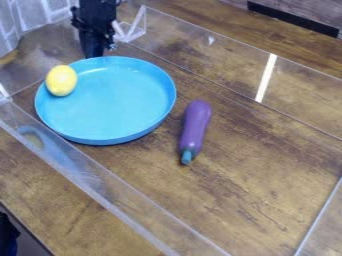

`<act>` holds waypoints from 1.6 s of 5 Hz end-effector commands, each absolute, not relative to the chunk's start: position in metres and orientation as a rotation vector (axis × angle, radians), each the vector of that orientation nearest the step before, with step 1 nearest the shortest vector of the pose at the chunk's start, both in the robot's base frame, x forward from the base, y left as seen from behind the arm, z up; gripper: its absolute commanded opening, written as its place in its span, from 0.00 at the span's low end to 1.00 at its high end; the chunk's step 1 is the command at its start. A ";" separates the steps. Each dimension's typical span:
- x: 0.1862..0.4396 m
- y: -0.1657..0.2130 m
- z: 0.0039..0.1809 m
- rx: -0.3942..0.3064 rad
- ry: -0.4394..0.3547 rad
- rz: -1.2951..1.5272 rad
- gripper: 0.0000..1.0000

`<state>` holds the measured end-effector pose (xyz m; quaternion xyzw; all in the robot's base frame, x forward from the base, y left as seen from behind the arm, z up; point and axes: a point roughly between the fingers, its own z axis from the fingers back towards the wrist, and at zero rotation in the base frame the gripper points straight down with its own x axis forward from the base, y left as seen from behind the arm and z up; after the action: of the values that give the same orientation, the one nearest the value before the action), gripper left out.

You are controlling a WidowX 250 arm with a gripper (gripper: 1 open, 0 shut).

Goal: Put the carrot on the blue tray

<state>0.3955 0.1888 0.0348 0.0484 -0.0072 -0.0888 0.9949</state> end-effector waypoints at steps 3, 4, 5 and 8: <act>0.414 0.177 0.078 0.135 -0.085 -0.250 1.00; 0.412 0.181 0.073 0.136 -0.086 -0.328 1.00; 0.406 0.176 0.064 0.147 -0.090 -0.437 1.00; 0.395 0.165 0.046 0.178 -0.044 -0.364 1.00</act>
<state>0.3878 0.1689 0.0246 0.0732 0.0006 -0.1771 0.9815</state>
